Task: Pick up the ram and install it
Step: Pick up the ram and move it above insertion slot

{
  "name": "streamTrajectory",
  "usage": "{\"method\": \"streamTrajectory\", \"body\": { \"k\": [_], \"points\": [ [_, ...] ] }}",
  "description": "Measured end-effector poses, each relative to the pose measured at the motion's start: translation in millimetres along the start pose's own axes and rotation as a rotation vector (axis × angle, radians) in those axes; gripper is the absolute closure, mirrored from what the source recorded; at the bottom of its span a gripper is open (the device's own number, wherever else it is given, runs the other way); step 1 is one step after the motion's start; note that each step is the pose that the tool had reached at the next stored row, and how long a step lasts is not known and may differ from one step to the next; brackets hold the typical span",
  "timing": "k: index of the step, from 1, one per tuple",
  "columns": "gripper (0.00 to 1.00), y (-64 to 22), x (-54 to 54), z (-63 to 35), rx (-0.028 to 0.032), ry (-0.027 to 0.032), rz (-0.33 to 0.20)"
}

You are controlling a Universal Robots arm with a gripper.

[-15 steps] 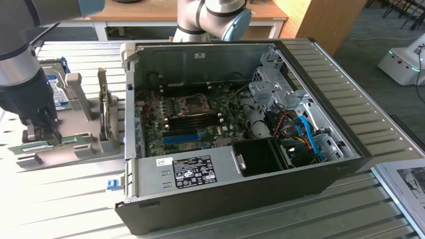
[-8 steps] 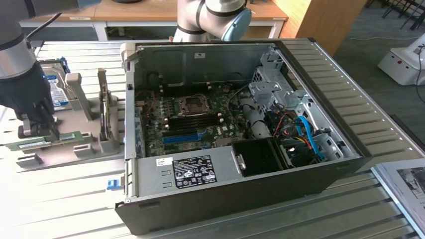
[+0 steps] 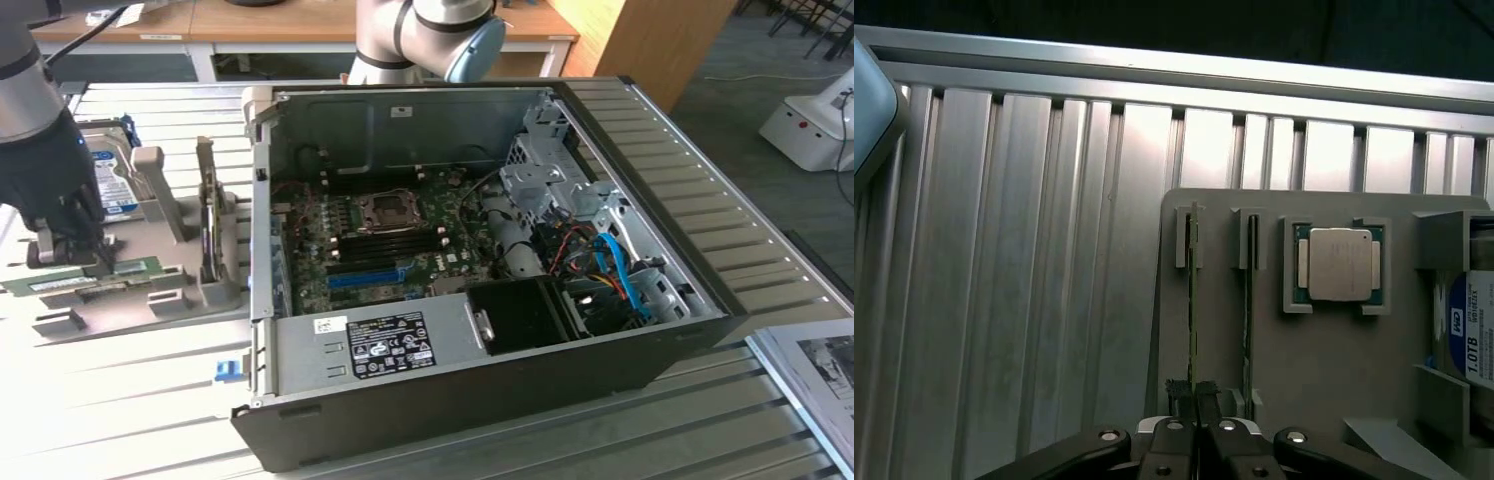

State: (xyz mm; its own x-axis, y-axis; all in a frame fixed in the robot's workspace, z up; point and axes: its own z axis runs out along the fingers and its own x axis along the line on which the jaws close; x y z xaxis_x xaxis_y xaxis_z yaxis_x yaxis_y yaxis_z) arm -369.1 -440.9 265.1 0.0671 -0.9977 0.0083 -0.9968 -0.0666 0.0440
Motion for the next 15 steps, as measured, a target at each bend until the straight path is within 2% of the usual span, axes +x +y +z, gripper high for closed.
{"method": "streamTrajectory", "body": {
  "k": [15],
  "points": [
    [0.88,1.0,0.2,-23.4,0.0,0.0,0.0]
  ]
}}
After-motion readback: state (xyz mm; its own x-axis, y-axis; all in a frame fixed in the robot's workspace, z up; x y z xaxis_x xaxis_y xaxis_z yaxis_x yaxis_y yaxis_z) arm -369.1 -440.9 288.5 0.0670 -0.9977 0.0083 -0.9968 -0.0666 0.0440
